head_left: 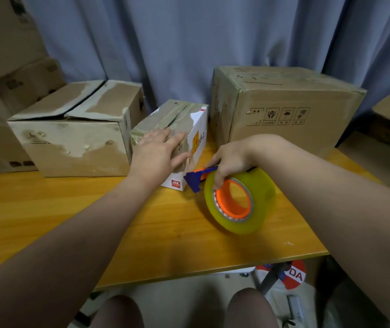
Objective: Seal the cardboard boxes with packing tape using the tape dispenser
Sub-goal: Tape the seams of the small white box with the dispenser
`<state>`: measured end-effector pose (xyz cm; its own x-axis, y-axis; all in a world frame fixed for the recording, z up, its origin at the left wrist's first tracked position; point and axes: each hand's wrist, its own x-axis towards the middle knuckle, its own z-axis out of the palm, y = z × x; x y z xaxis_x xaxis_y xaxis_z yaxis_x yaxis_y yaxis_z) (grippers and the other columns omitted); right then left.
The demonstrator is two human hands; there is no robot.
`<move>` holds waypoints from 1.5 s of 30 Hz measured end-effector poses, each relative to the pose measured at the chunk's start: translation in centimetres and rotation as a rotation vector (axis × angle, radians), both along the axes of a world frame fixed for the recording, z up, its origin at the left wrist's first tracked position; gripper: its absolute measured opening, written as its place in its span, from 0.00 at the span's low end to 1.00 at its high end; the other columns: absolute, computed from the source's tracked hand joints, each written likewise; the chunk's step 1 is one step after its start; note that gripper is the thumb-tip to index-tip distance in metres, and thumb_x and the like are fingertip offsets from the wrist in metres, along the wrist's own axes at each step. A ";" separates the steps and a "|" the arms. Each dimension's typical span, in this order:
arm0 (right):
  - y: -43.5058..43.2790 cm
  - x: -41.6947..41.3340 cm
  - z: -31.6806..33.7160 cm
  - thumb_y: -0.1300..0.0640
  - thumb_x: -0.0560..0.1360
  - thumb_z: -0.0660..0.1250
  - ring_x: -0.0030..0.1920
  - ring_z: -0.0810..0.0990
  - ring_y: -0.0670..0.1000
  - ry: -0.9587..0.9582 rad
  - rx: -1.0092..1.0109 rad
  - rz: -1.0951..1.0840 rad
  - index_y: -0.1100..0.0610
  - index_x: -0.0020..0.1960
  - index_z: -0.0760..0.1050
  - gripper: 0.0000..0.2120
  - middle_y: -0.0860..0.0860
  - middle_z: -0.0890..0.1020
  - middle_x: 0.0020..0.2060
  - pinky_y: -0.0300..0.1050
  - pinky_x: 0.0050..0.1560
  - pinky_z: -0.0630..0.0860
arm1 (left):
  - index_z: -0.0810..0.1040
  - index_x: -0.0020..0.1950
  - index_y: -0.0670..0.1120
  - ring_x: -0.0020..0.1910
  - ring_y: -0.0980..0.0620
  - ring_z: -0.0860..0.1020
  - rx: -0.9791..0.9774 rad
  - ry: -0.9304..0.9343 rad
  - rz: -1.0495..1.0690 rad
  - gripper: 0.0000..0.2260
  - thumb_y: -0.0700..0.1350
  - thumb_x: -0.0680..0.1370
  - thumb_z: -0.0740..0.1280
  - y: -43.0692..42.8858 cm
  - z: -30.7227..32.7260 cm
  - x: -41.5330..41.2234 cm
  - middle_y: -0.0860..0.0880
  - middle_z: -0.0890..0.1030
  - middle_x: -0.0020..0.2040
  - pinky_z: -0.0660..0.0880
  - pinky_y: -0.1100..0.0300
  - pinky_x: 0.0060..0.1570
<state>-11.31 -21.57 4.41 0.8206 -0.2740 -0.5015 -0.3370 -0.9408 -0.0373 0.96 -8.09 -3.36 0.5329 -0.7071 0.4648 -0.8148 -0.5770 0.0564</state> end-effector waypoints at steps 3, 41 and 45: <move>0.9 0.8 0.2 0.46 0.72 0.70 0.58 0.75 0.54 0.016 0.005 -0.053 0.52 0.68 0.72 0.26 0.53 0.76 0.61 0.45 0.55 0.72 | 0.67 0.73 0.52 0.71 0.42 0.66 0.017 -0.006 -0.014 0.27 0.61 0.77 0.60 0.1 0.2 0.0 0.42 0.69 0.71 0.59 0.48 0.70; -5.5 -4.8 -6.8 0.48 0.76 0.68 0.69 0.68 0.53 -0.984 0.153 -0.366 0.54 0.71 0.70 0.25 0.54 0.73 0.68 0.42 0.65 0.63 | 0.65 0.74 0.53 0.70 0.43 0.66 0.103 -0.006 0.047 0.33 0.67 0.75 0.44 -0.1 0.8 -0.7 0.43 0.70 0.71 0.57 0.49 0.70; 2.1 -2.0 -7.0 0.48 0.74 0.70 0.75 0.59 0.49 -1.009 0.271 -0.150 0.55 0.78 0.53 0.40 0.50 0.62 0.75 0.45 0.73 0.54 | 0.67 0.73 0.52 0.68 0.42 0.68 0.081 -0.020 0.051 0.28 0.65 0.78 0.51 -0.2 0.7 -0.6 0.42 0.71 0.69 0.59 0.50 0.68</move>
<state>-13.27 -19.49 -2.57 0.8586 -0.3883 0.3347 -0.1452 -0.8103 -0.5677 0.38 -8.30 -2.69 0.5603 -0.7150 0.4182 -0.7848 -0.6197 -0.0081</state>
